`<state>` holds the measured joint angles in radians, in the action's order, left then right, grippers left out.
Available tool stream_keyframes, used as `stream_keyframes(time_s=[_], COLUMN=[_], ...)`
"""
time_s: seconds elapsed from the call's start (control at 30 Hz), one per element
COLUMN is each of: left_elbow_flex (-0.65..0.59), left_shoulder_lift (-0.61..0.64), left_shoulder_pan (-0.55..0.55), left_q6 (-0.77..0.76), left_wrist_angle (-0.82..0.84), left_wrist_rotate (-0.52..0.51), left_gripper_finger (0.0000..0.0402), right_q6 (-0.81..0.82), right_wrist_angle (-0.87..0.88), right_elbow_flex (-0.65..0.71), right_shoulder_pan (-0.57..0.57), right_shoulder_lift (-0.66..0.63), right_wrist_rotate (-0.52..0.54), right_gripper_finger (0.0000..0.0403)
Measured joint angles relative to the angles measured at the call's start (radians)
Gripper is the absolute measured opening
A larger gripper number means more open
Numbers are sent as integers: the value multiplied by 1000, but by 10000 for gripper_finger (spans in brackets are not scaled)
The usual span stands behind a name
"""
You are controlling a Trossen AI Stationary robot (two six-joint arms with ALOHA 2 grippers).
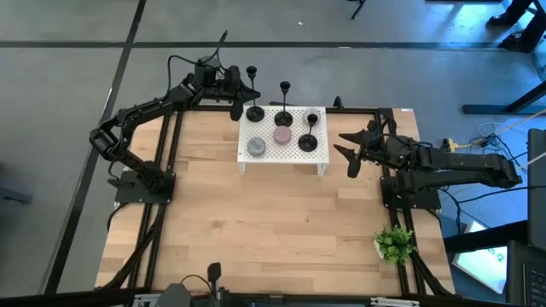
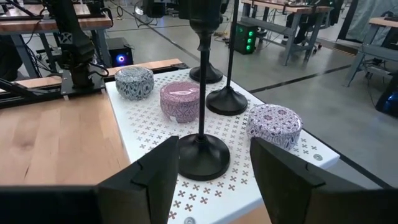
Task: Pick & Place candle stick holders
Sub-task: Put the black candle holder on the shelf
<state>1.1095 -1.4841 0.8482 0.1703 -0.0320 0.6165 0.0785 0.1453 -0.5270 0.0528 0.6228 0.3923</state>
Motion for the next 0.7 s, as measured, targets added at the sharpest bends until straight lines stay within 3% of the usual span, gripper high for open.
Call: stream_keyframes(time_s=[0.7], left_elbow_flex=[0], left_shoulder_lift=[0], left_shoulder_pan=[0], left_q6=[-26], left_wrist_angle=[8], left_wrist_rotate=[5], left_gripper_finger=[15], right_q6=[1], right_wrist_angle=[0], right_elbow_flex=[0], right_shoulder_pan=[0], right_shoulder_lift=[0], right_wrist_rotate=[0], right_gripper_finger=[201])
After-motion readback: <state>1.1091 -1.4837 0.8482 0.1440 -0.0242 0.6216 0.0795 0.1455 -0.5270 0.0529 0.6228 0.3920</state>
